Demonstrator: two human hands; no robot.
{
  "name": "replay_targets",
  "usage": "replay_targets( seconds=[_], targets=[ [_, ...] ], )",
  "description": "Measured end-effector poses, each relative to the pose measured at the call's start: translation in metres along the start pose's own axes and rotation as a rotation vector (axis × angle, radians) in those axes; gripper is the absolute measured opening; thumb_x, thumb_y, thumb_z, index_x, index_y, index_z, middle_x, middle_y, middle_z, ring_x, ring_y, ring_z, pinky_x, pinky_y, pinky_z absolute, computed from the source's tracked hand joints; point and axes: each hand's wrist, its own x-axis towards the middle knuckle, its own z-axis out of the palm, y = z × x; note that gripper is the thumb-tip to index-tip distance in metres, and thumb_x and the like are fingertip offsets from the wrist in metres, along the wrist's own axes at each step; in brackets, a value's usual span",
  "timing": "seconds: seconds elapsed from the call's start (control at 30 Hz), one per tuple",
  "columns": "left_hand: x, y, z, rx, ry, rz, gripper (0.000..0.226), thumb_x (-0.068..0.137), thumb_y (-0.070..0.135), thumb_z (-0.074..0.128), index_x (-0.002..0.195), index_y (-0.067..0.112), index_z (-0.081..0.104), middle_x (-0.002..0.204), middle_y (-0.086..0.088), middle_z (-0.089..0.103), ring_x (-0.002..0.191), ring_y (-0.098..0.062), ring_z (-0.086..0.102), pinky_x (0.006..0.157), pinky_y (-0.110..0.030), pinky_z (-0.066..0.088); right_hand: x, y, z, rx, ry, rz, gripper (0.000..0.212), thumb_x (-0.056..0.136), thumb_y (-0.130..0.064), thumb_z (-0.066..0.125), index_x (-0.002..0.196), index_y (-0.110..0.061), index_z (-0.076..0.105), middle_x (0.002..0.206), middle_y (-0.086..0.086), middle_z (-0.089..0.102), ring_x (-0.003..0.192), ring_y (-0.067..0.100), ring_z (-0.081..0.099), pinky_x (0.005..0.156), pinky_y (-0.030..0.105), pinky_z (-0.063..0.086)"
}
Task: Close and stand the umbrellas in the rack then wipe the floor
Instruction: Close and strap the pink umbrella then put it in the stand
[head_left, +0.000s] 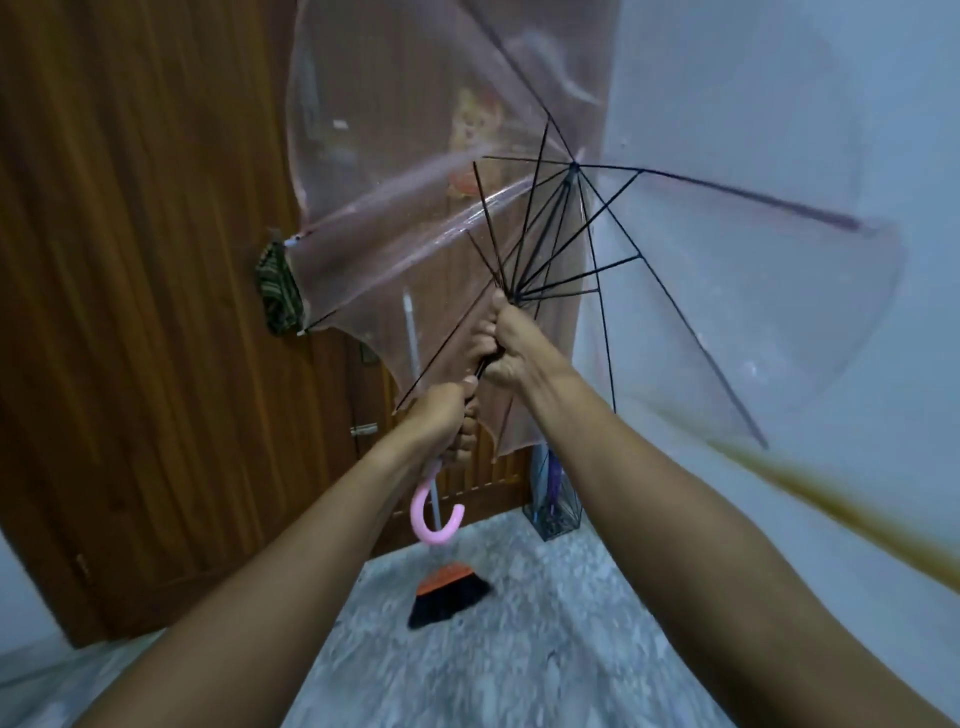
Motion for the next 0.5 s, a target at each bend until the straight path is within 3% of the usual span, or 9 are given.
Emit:
replay_targets(
  seconds=[0.07, 0.27, 0.37, 0.5],
  targets=[
    [0.005, -0.001, 0.0, 0.049, 0.005, 0.012, 0.05, 0.105, 0.043, 0.037, 0.059, 0.022, 0.036, 0.045, 0.006, 0.027, 0.032, -0.01, 0.022, 0.037, -0.02, 0.019, 0.003, 0.005, -0.002, -0.041, 0.017, -0.004, 0.049, 0.106, -0.044, 0.04, 0.065, -0.02, 0.03, 0.037, -0.007, 0.018, 0.025, 0.005, 0.015, 0.026, 0.012, 0.014],
    [-0.008, 0.001, -0.007, 0.045, -0.123, 0.098, 0.052, 0.106, 0.042, 0.036, 0.076, 0.007, 0.059, 0.051, -0.003, 0.041, 0.036, -0.013, 0.036, 0.037, -0.02, 0.03, 0.021, -0.017, -0.011, -0.079, 0.048, -0.066, 0.042, 0.109, -0.036, 0.036, 0.07, -0.025, 0.027, 0.039, -0.009, 0.018, 0.026, 0.003, 0.015, 0.027, 0.011, 0.011],
    [-0.02, -0.017, -0.01, 0.065, -0.155, 0.147, 0.044, 0.107, 0.037, 0.036, 0.076, 0.01, 0.05, 0.049, -0.001, 0.036, 0.038, -0.013, 0.031, 0.04, -0.019, 0.029, 0.024, -0.036, -0.013, -0.043, 0.035, -0.059, 0.04, 0.11, -0.035, 0.029, 0.072, -0.026, 0.037, 0.04, -0.01, 0.017, 0.027, 0.003, 0.014, 0.027, 0.012, 0.01],
    [-0.017, -0.026, 0.002, -0.037, 0.059, 0.231, 0.046, 0.108, 0.035, 0.037, 0.065, 0.017, 0.036, 0.05, 0.0, 0.023, 0.038, -0.011, 0.018, 0.048, -0.023, 0.014, 0.018, -0.041, -0.006, -0.039, 0.023, -0.086, 0.038, 0.109, -0.031, 0.036, 0.072, -0.026, 0.042, 0.041, -0.009, 0.022, 0.03, 0.005, 0.018, 0.028, 0.016, 0.015]
  ],
)
